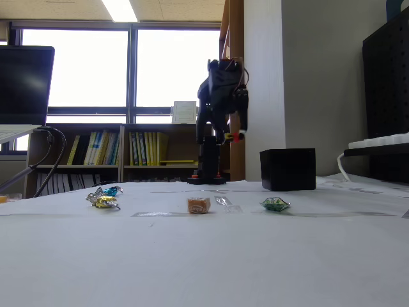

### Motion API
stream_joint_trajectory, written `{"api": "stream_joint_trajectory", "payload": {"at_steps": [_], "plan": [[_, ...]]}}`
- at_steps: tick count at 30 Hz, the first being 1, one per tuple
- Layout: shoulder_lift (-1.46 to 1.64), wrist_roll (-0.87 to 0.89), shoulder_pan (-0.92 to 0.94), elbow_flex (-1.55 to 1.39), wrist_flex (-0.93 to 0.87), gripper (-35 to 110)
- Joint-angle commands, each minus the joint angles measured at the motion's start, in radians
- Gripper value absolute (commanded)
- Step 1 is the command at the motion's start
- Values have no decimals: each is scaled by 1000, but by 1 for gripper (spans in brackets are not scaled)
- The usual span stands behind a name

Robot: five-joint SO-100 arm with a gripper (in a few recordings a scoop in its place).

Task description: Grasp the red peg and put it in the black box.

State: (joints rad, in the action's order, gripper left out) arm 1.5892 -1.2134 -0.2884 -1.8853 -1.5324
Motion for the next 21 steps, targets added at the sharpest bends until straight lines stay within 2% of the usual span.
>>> {"api": "stream_joint_trajectory", "payload": {"at_steps": [1,9,13,21], "plan": [[-101,38,-109,-181,-121,0],[-98,123,-242,-179,-196,0],[-98,91,-310,-141,-204,0],[-57,98,-391,-106,-138,0]]}}
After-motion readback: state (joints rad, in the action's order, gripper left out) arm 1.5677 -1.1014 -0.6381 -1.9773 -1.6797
